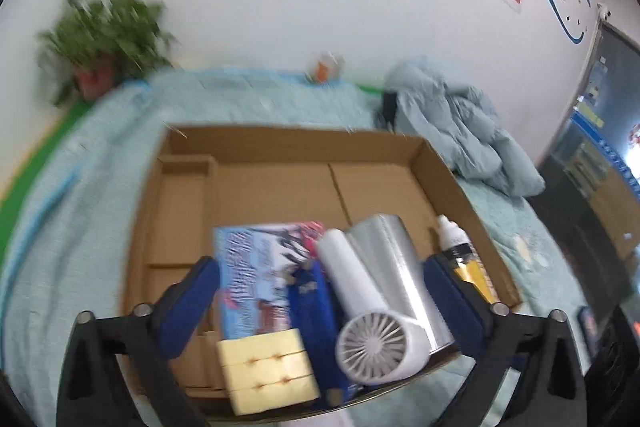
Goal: Organize rigid objects
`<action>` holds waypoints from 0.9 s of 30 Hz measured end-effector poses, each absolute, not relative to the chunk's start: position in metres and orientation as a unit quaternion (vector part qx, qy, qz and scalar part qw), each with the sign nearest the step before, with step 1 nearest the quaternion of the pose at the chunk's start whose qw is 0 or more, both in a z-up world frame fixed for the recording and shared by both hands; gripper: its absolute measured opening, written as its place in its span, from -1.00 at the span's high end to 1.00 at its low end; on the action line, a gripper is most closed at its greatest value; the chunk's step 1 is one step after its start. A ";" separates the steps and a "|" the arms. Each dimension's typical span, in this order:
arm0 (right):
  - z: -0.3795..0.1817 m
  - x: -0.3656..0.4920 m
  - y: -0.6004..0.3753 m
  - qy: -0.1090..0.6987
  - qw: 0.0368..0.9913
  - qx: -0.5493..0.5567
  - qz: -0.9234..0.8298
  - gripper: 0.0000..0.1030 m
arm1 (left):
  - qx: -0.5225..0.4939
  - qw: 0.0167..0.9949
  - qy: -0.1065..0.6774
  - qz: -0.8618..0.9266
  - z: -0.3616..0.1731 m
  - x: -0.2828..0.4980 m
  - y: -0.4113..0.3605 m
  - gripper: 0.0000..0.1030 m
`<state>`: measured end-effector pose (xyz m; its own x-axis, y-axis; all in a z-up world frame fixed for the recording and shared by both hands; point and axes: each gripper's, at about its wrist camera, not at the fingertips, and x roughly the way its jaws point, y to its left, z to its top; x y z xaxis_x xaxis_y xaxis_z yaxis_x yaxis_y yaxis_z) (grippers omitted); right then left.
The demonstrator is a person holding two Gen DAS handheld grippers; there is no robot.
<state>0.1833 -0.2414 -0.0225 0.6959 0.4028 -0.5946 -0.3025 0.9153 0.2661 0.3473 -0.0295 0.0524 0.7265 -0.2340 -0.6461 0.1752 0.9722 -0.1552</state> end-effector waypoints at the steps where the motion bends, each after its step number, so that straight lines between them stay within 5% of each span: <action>1: -0.026 0.177 -0.245 0.338 0.919 0.081 0.187 -1.00 | -0.033 0.934 0.339 -0.104 0.053 0.334 -0.026 -0.99; 13: -0.046 0.146 -0.226 0.378 0.911 0.006 0.163 -1.00 | -0.080 0.944 0.317 -0.037 0.038 0.211 0.034 -0.88; 14: -0.047 0.143 -0.223 0.379 0.911 0.000 0.165 -0.98 | -0.091 0.944 0.316 -0.039 0.034 0.205 0.039 -0.38; 15: -0.047 0.141 -0.221 0.381 0.909 -0.006 0.169 -0.79 | -0.105 0.940 0.322 -0.051 0.031 0.202 0.044 0.61; 16: -0.047 0.140 -0.220 0.381 0.908 -0.009 0.176 -0.30 | -0.113 0.931 0.340 -0.066 0.027 0.206 0.047 0.94; 17: -0.047 0.138 -0.218 0.380 0.907 -0.012 0.182 -0.07 | -0.114 0.926 0.354 -0.068 0.022 0.207 0.046 0.96; 19: -0.046 0.135 -0.213 0.381 0.903 -0.017 0.197 -0.06 | -0.101 0.929 0.351 -0.055 0.017 0.200 0.045 0.80; 20: -0.046 0.132 -0.212 0.379 0.900 -0.012 0.217 -0.20 | -0.099 0.927 0.357 -0.055 0.014 0.197 0.045 0.18; 21: -0.046 0.129 -0.210 0.378 0.897 -0.009 0.228 -0.72 | -0.101 0.924 0.366 -0.054 0.012 0.196 0.045 -0.86; 22: -0.045 0.127 -0.208 0.374 0.897 -0.005 0.236 -1.00 | -0.106 0.921 0.372 -0.051 0.011 0.197 0.045 -0.96; 27: -0.053 0.126 -0.201 0.380 0.887 0.021 0.263 -0.99 | -0.131 0.888 0.429 -0.103 -0.016 0.214 0.044 -0.99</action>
<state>0.1261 -0.2008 -0.0526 0.5736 0.4823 -0.6621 -0.4499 0.8610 0.2373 0.2140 0.0441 -0.0165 0.6109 -0.2953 -0.7346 0.0697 0.9443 -0.3216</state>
